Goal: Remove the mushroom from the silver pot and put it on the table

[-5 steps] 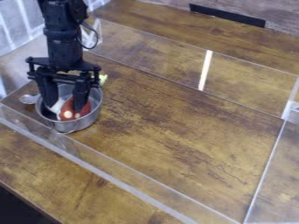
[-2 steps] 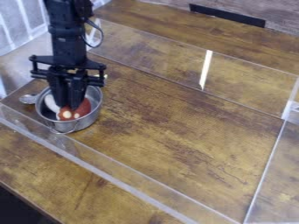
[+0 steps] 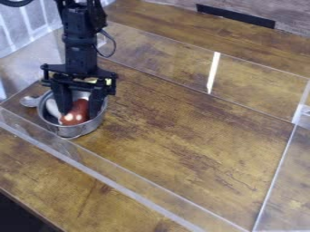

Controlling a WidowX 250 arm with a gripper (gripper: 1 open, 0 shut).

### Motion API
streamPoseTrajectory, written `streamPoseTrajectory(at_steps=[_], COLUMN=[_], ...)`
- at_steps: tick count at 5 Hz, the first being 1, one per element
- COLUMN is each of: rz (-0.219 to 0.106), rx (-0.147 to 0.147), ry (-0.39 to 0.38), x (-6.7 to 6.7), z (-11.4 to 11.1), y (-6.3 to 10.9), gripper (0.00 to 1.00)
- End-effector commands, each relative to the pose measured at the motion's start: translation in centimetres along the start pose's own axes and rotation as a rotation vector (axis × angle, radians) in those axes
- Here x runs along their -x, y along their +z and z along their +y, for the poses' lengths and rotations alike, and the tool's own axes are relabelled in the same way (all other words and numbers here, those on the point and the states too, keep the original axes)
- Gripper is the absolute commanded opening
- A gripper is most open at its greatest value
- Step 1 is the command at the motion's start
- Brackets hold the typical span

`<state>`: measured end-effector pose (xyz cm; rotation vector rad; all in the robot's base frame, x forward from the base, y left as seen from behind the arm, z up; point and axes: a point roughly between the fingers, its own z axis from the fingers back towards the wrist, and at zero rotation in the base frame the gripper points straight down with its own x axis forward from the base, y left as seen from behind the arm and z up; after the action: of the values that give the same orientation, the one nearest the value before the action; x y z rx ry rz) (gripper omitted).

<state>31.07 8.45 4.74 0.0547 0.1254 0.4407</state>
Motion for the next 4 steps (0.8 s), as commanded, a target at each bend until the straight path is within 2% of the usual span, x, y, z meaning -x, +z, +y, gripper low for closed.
streamPoseTrajectory(at_steps=[1, 2, 3, 4], rz=[-0.028, -0.022, -0.042, -0.063], rx=[0.016, 0.026, 0.071, 0.121], ry=[0.056, 0.089, 0.074, 0.048], x=[0.2, 0.9, 0.2, -0.1], z=[0.0, 0.0, -1.2, -3.4], y=[1.5, 2.3, 5.7, 9.9], gripper=[0.00, 0.00, 0.00, 0.00])
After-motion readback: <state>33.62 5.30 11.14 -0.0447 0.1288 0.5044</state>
